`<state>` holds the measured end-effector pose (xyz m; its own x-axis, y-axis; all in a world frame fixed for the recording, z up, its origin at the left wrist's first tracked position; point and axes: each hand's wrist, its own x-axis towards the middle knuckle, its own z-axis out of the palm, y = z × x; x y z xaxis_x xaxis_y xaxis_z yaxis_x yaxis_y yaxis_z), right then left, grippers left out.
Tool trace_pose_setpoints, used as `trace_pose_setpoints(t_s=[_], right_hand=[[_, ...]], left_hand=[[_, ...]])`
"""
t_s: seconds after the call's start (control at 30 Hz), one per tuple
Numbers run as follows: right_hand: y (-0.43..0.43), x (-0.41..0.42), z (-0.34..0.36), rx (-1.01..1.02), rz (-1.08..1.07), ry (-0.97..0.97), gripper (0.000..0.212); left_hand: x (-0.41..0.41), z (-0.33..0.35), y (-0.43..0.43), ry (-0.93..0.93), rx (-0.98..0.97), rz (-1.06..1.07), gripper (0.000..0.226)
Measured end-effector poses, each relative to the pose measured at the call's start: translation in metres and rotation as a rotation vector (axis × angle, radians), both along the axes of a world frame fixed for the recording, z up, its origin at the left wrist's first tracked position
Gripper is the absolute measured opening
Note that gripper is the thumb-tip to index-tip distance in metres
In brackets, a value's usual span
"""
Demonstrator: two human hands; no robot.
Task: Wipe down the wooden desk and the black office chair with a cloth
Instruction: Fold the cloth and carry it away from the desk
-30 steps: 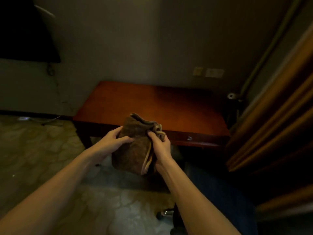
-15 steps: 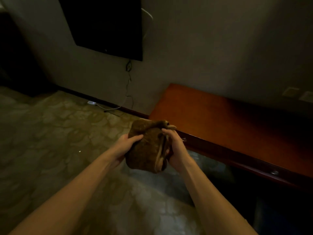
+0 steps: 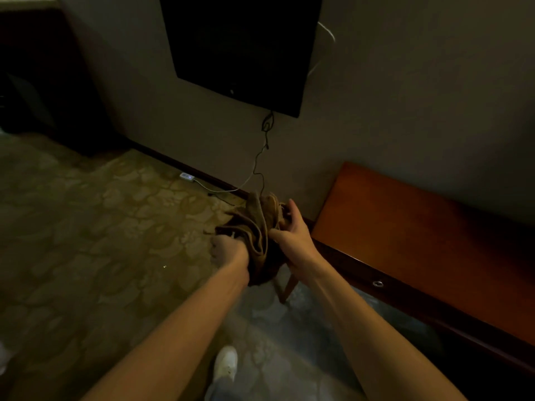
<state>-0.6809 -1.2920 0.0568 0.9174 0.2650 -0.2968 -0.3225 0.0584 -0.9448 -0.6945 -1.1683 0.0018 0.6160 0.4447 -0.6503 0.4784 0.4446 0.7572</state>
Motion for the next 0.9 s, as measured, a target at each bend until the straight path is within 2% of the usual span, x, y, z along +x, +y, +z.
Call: trace_pose_setpoints(t_s=[0.07, 0.17, 0.23, 0.33, 0.4, 0.47, 0.53, 0.63, 0.77, 0.9], right_hand=[[0.03, 0.028, -0.01, -0.029, -0.067, -0.058, 0.094], [0.074, 0.075, -0.02, -0.059, -0.153, -0.135, 0.075], [0.106, 0.116, -0.016, -0.122, -0.152, -0.212, 0.078], [0.153, 0.166, -0.002, -0.235, -0.084, -0.339, 0.085], [0.178, 0.196, 0.008, -0.266, -0.033, -0.418, 0.088], [0.19, 0.225, 0.011, -0.274, -0.026, -0.435, 0.087], [0.193, 0.253, 0.011, -0.256, -0.099, -0.406, 0.082], [0.192, 0.296, 0.005, -0.208, -0.257, -0.265, 0.073], [0.189, 0.356, -0.009, -0.136, -0.497, -0.114, 0.068], [0.173, 0.407, -0.02, -0.183, -0.77, 0.007, 0.059]], left_hand=[[0.032, 0.001, 0.026, -0.076, 0.044, 0.076, 0.036], [0.072, 0.006, 0.068, -0.163, 0.1, -0.084, 0.028], [0.099, 0.019, 0.103, -0.185, 0.131, -0.222, 0.034], [0.147, 0.039, 0.156, -0.251, -0.03, -0.374, 0.048], [0.18, 0.05, 0.181, -0.329, -0.103, -0.447, 0.047], [0.213, 0.053, 0.193, -0.319, -0.045, -0.452, 0.044], [0.243, 0.043, 0.199, -0.277, 0.005, -0.369, 0.035], [0.289, 0.027, 0.213, -0.267, -0.081, -0.354, 0.027], [0.361, 0.013, 0.24, -0.239, -0.13, -0.354, 0.028], [0.445, 0.022, 0.268, -0.231, -0.162, -0.403, 0.029]])
